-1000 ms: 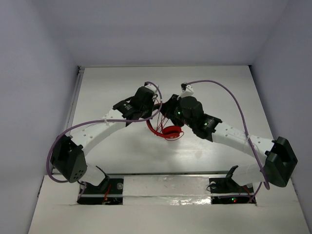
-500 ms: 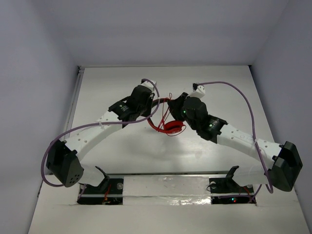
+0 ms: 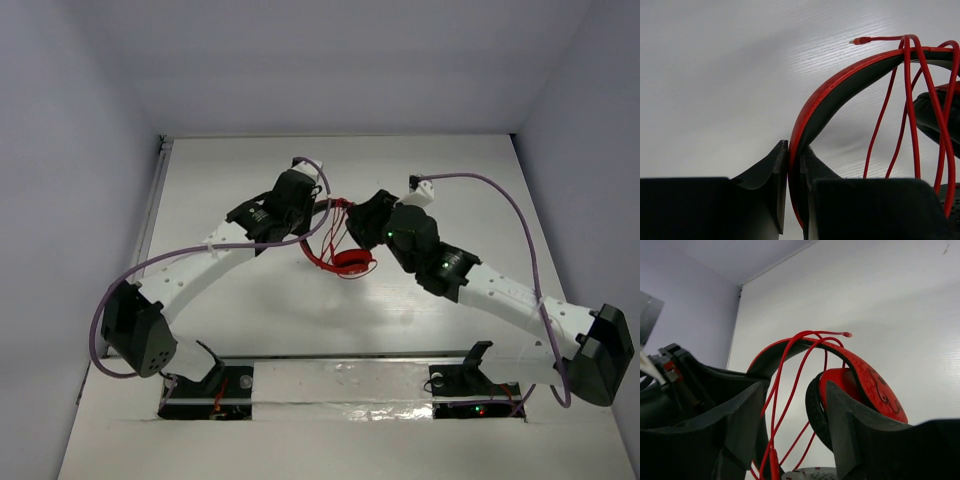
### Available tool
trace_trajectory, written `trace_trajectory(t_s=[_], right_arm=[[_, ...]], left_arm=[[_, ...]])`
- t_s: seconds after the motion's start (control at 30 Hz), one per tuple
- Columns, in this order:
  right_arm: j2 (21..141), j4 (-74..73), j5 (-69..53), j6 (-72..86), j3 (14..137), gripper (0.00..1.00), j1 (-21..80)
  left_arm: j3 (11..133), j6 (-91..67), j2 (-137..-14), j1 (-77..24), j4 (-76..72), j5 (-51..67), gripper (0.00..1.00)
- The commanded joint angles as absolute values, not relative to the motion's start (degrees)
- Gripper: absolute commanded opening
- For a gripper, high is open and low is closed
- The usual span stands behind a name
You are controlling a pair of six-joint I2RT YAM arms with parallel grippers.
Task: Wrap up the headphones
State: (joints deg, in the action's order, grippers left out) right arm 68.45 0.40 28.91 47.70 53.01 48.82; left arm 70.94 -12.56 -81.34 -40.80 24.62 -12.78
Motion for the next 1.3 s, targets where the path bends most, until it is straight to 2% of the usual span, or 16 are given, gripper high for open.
trace_trajectory(t_s=[0.0, 0.07, 0.13, 0.17, 0.2, 0.23, 0.4, 0.67, 0.73, 0.87, 0.9, 0.97, 1.0, 1.07, 1.27], right_arm=[[64.0, 1.1, 31.4, 45.2, 51.5, 0.57, 49.0], [62.5, 0.8, 32.2, 43.8, 51.0, 0.53, 49.0], [59.6, 0.2, 34.5, 42.2, 49.9, 0.37, 49.0], [58.3, 0.1, 35.5, 41.6, 49.4, 0.25, 49.0], [57.0, -1.6, 36.6, 40.9, 48.9, 0.05, 49.0], [55.6, -2.1, 38.8, 40.3, 48.1, 0.00, 49.0], [49.5, -4.7, 44.0, 38.4, 46.2, 0.00, 49.0], [47.8, -3.4, 44.6, 38.1, 42.2, 0.06, 49.0], [48.3, -2.8, 43.8, 38.6, 40.9, 0.11, 49.0], [48.4, -2.7, 43.5, 39.2, 39.3, 0.30, 49.0], [48.1, -2.6, 43.2, 39.0, 39.0, 0.37, 49.0], [46.8, -2.4, 43.3, 38.8, 37.9, 0.43, 49.0], [46.2, -2.2, 43.5, 38.3, 37.4, 0.49, 49.0], [45.2, -1.7, 43.7, 38.0, 36.2, 0.54, 49.0], [44.4, -1.4, 43.5, 38.7, 34.9, 0.67, 49.0]], left_arm=[[75.8, -12.9, -81.6, -41.0, 22.0, -13.4, 0.00], [76.4, -12.7, -82.9, -41.0, 22.1, -13.9, 0.00], [77.2, -12.7, -83.8, -41.0, 21.7, -14.1, 0.00], [77.3, -12.7, -84.7, -41.0, 21.4, -13.9, 0.00], [78.0, -12.7, -85.2, -41.0, 21.2, -13.8, 0.00], [78.2, -12.7, -85.8, -41.0, 20.4, -13.7, 0.00], [82.5, -11.9, -92.0, -41.0, 18.7, -14.2, 0.00], [86.1, -10.0, -102.1, -41.0, 7.1, -15.6, 0.00], [86.2, -10.0, -104.1, -41.0, 3.5, -16.6, 0.00], [84.6, -10.4, -109.1, -41.0, -3.5, -16.5, 0.00], [84.9, -10.5, -110.1, -41.0, -4.1, -16.6, 0.00], [85.5, -10.5, -112.5, -41.0, -5.5, -17.0, 0.00], [85.9, -10.5, -113.3, -41.0, -6.1, -17.1, 0.00], [86.5, -10.2, -115.5, -41.0, -7.5, -17.8, 0.00], [89.5, -10.5, -120.2, -40.0, -7.2, -15.7, 0.24]])
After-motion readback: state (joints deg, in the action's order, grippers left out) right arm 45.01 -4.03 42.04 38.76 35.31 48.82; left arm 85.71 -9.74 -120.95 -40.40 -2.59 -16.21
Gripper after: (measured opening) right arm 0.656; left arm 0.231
